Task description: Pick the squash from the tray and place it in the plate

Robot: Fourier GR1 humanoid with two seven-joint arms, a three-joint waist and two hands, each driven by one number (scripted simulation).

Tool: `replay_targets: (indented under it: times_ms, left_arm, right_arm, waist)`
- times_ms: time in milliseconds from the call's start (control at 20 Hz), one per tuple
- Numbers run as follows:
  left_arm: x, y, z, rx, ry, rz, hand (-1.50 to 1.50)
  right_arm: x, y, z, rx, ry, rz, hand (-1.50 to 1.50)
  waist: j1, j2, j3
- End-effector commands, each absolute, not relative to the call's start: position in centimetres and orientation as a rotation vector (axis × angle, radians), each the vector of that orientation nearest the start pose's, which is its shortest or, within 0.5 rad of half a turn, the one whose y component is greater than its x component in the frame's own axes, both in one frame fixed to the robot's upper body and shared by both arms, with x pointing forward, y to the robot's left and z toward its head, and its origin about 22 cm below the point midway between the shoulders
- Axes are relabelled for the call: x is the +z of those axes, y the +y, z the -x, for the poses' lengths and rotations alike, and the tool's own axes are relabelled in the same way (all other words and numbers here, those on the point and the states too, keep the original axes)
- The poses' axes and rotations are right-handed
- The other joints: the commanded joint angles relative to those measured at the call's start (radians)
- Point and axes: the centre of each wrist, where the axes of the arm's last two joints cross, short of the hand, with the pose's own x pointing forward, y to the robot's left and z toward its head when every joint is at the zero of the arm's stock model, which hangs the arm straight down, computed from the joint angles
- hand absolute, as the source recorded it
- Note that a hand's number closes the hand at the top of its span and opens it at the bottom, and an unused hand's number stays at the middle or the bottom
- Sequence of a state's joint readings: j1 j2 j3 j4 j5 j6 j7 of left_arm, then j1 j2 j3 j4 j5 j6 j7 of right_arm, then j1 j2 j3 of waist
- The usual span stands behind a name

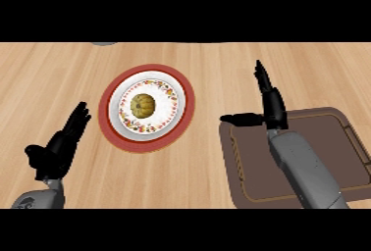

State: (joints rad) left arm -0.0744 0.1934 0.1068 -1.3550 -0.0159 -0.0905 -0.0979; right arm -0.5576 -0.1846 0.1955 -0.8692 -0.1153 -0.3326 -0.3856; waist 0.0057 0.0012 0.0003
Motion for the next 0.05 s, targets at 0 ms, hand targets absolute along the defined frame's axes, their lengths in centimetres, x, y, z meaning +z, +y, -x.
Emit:
replay_targets:
  times_ms: [0]
  left_arm:
    - [-1.05, 30.42, -24.6, -0.153, -1.533, -0.154, 0.0]
  right_arm:
    - [-2.16, -20.71, -36.6, 0.19, -1.807, 0.273, -1.5]
  waist:
    - [0.004, 0.0, 0.0]
